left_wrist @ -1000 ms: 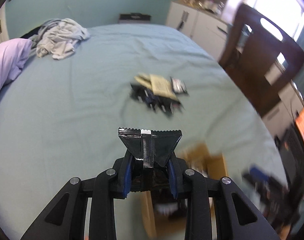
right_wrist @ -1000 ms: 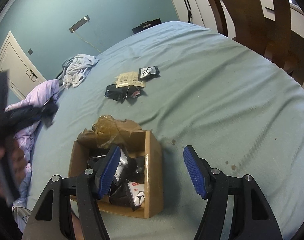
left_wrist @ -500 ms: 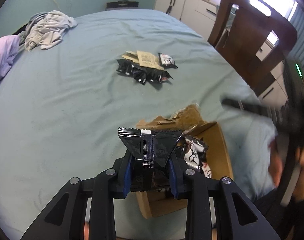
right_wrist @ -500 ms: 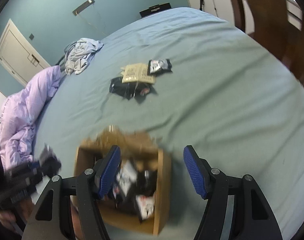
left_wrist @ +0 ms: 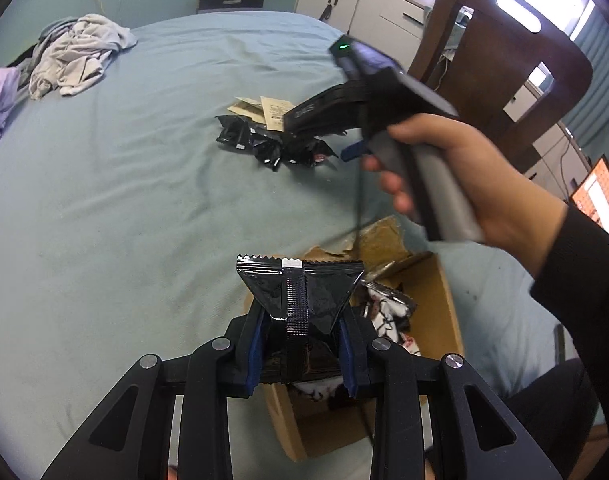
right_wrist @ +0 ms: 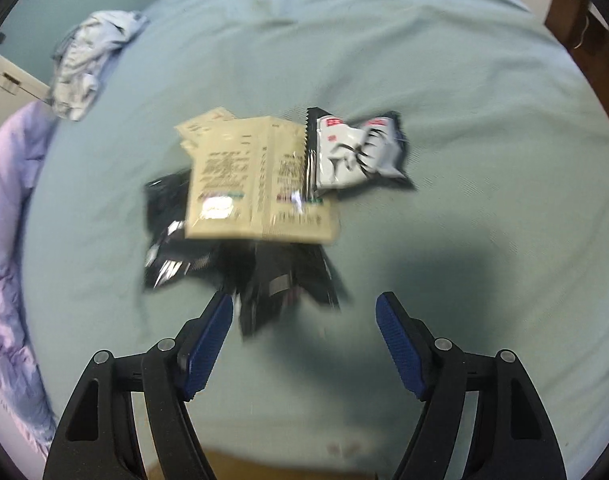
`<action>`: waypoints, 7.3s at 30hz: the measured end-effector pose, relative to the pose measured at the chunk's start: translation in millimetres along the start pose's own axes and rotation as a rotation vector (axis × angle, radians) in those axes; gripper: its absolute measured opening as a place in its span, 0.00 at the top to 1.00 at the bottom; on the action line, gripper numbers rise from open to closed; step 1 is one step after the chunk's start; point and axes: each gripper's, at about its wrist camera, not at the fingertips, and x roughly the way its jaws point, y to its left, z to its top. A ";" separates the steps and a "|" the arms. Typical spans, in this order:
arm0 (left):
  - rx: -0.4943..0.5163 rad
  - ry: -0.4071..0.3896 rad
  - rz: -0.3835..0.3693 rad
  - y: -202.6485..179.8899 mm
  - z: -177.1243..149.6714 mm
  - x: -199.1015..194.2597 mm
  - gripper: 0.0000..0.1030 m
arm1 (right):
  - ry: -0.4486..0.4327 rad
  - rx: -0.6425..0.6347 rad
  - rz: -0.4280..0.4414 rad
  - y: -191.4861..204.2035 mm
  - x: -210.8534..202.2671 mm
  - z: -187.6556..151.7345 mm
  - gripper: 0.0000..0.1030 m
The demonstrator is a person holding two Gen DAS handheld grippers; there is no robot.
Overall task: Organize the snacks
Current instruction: 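Carry the black packet with the left gripper while the right gripper grasps another black packet, then lower the black packet into the box and open the left gripper, then lower the black packet into the box and open the right gripper, then withdraw both open grippers from the cardboard box, then grasp a white deer-print packet from the pile with the right gripper, then carry the deer-print packet toward the box while the left gripper reaches for a black packet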
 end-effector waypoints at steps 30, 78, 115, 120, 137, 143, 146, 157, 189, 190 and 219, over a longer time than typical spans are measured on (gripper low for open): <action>0.093 0.036 0.054 -32.1 -28.4 -0.2 0.71 | -0.348 -0.151 0.123 -44.2 -191.2 -224.8 0.66; 0.181 -0.105 0.430 -39.1 -14.3 7.0 0.02 | -0.402 -0.252 0.081 -29.8 -116.9 -279.9 0.65; 0.195 -0.079 0.440 -41.4 -16.8 13.4 0.02 | -0.491 0.082 0.146 -71.3 -124.4 -276.5 0.26; 0.214 -0.093 0.445 -43.5 -20.1 7.9 0.02 | -0.480 0.059 0.105 -64.9 -126.3 -275.4 0.26; 0.163 -0.144 0.351 -42.9 -10.8 -7.2 0.01 | -0.495 -0.157 -0.026 -48.2 -163.5 -265.7 0.26; 0.119 -0.105 0.319 -40.2 -5.7 -4.2 0.01 | -0.462 -0.075 0.006 -55.5 -133.1 -257.2 0.26; 0.100 -0.109 0.292 -39.6 -2.2 -5.4 0.01 | -0.470 -0.105 0.029 -52.1 -134.8 -252.2 0.26; 0.042 -0.077 0.252 -36.7 12.6 8.5 0.01 | -0.462 -0.151 0.030 -61.7 -124.2 -237.1 0.26; -0.131 0.016 0.028 7.5 10.7 2.0 0.01 | -0.185 0.098 0.139 -59.3 -104.2 -65.4 0.26; -0.141 0.003 0.017 10.5 12.3 -0.4 0.01 | -0.139 0.105 0.141 -56.5 -94.2 -49.6 0.26; -0.164 -0.048 0.089 25.4 21.8 2.2 0.01 | -0.203 0.039 -0.106 -17.4 -7.0 40.7 0.64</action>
